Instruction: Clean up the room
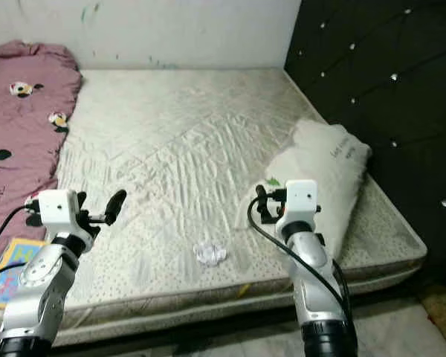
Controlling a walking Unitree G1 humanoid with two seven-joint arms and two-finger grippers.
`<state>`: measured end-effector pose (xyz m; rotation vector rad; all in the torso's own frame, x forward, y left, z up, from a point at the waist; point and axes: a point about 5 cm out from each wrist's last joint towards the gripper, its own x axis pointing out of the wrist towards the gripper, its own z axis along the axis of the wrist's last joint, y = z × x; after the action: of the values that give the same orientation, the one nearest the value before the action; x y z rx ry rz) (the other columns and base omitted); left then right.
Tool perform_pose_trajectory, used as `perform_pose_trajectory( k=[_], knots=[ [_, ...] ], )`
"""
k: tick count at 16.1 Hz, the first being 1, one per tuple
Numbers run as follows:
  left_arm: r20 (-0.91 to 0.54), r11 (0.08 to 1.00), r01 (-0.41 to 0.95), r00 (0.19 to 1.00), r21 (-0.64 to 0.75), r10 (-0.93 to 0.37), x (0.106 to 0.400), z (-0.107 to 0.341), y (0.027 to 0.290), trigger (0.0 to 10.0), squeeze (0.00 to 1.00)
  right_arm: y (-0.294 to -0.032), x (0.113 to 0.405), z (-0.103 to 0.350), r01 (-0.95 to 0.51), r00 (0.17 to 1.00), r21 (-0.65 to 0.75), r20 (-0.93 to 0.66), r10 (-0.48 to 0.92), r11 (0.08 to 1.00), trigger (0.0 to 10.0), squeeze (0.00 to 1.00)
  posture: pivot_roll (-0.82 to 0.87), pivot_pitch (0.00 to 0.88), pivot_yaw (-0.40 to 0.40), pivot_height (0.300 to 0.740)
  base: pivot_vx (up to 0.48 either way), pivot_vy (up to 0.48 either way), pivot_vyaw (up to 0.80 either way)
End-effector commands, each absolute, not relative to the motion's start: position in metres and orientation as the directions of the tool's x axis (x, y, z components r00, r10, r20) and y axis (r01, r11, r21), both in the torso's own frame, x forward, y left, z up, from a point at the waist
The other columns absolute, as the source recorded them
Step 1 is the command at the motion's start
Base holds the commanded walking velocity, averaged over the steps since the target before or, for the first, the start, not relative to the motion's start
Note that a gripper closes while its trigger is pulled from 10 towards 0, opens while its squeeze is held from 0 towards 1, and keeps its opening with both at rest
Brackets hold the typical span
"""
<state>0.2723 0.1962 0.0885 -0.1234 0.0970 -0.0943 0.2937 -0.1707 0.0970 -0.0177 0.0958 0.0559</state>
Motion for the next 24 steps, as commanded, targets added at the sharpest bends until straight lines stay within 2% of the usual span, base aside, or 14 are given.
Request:
perform_pose_trajectory(
  k=[1,15,24],
  knots=[
    [-0.072,0.986,0.106,0.991,-0.130,-0.116,0.273,0.092,0.194,10.0,0.00,-0.175,0.295,0.100,-0.045,0.995,-0.015,-0.092,0.044,0.999,10.0,0.00,-0.01,0.000,-0.059,0.740,0.409,0.000,0.00],
    [-0.133,0.994,0.001,0.991,-0.108,-0.015,0.265,0.085,0.205,10.0,0.00,-0.174,0.290,0.097,-0.073,0.992,-0.004,-0.103,0.072,0.997,10.0,0.00,0.01,0.000,-0.063,0.740,0.024,0.000,0.00],
    [-0.144,0.993,-0.021,0.990,-0.117,0.004,0.264,0.084,0.207,10.0,0.00,-0.171,0.291,0.098,-0.103,0.990,0.007,-0.101,0.103,0.995,10.0,0.00,0.00,0.020,-0.073,0.640,0.000,0.000,0.00]
  ],
)
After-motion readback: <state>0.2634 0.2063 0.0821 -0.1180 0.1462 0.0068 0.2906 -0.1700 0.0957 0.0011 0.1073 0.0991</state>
